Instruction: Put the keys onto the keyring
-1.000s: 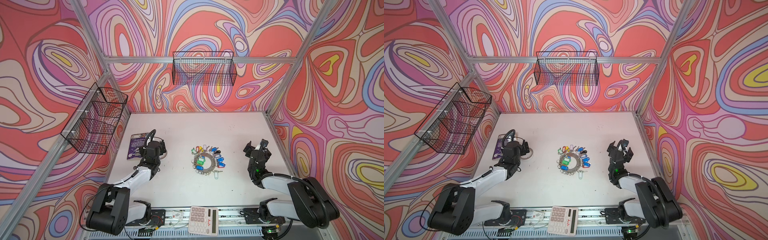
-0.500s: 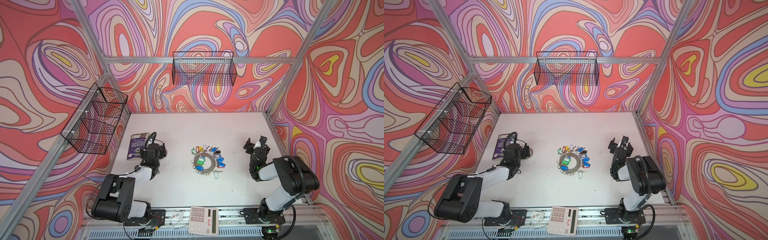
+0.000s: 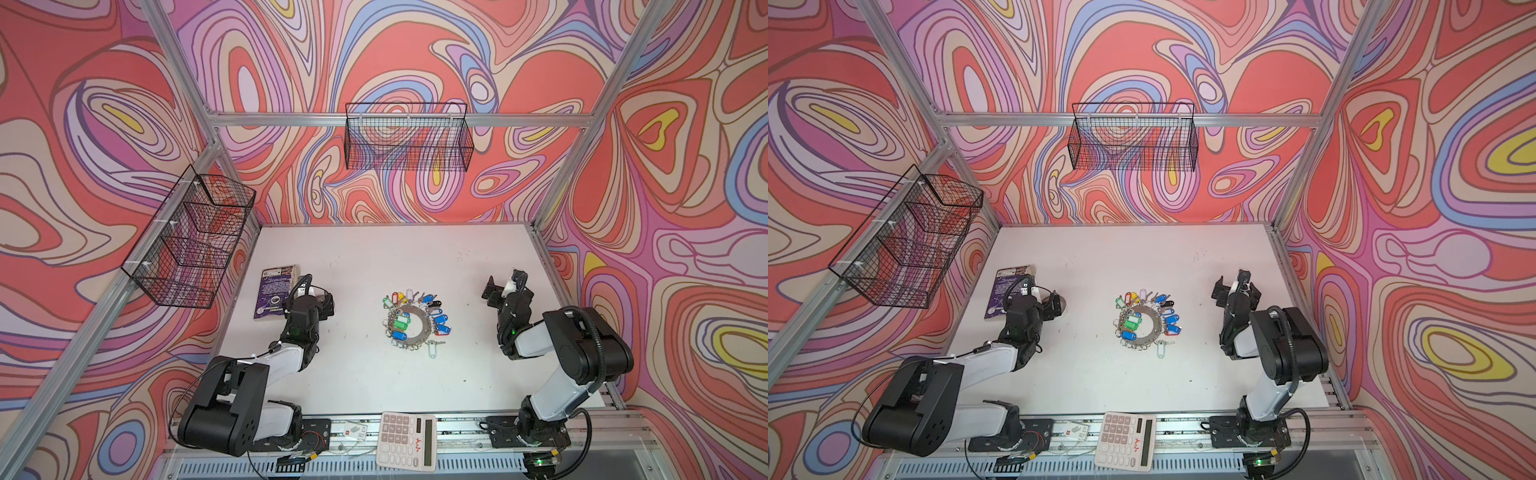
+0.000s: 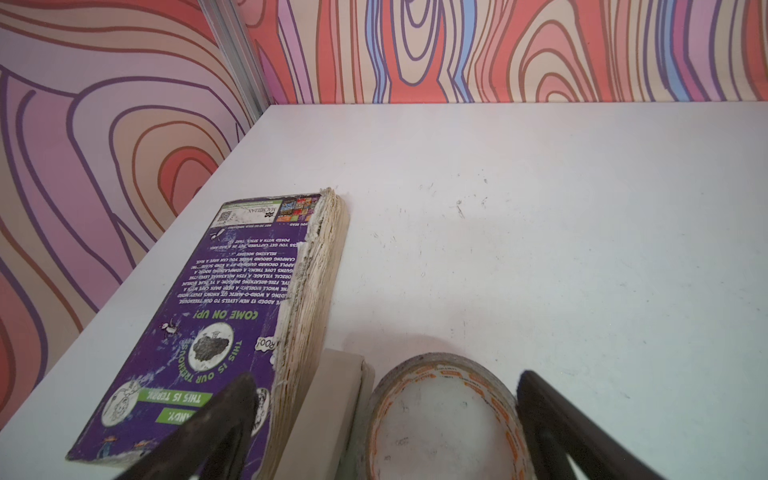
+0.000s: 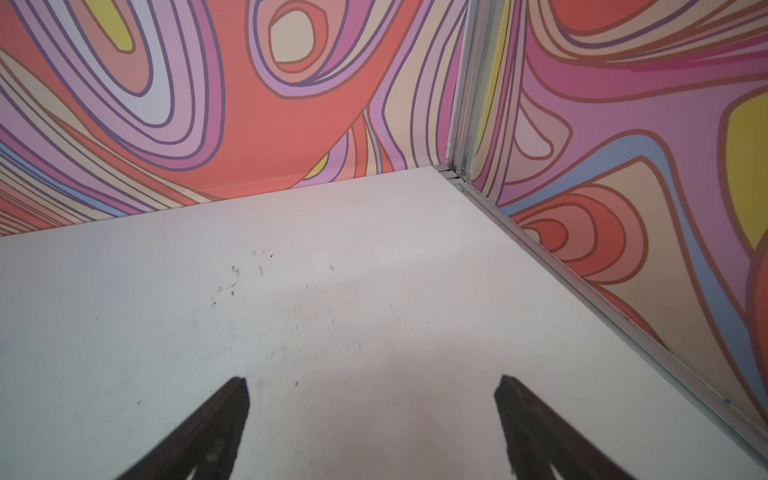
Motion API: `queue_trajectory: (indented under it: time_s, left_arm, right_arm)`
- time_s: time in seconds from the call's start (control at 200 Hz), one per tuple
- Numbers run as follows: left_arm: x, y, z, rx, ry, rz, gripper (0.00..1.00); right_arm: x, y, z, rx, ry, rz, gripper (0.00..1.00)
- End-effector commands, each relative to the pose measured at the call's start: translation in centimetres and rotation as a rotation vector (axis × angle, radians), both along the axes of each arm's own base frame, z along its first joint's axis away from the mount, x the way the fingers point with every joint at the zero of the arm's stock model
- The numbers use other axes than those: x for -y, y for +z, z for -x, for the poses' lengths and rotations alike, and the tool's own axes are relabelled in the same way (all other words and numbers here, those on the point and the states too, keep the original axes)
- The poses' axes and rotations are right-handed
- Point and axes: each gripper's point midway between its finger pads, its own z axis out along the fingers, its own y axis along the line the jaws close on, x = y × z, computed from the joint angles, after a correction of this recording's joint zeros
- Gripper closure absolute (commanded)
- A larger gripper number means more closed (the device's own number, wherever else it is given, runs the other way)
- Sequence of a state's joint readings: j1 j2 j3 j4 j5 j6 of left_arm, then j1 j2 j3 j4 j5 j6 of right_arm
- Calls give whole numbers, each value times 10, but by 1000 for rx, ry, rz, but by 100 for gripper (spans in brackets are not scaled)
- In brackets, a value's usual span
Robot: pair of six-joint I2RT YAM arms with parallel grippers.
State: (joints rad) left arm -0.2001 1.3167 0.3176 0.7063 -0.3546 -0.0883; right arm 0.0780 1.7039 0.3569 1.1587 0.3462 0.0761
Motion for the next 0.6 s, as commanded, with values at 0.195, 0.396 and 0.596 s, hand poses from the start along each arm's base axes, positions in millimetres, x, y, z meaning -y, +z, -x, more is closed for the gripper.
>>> queue_trajectory:
  time_s: [0.195,0.396,0.596]
  left_arm:
    - [-25,28,1,121,81,-112,0]
    - [-16,-9,-22,91,-15,-84,1]
    - [-24,-15,-29,28,17,-58,0]
  right_arm:
    - [0,5,-4,17,7,15,2]
    - [0,6,-4,18,7,14,2]
    - [0,5,-4,16,6,14,2]
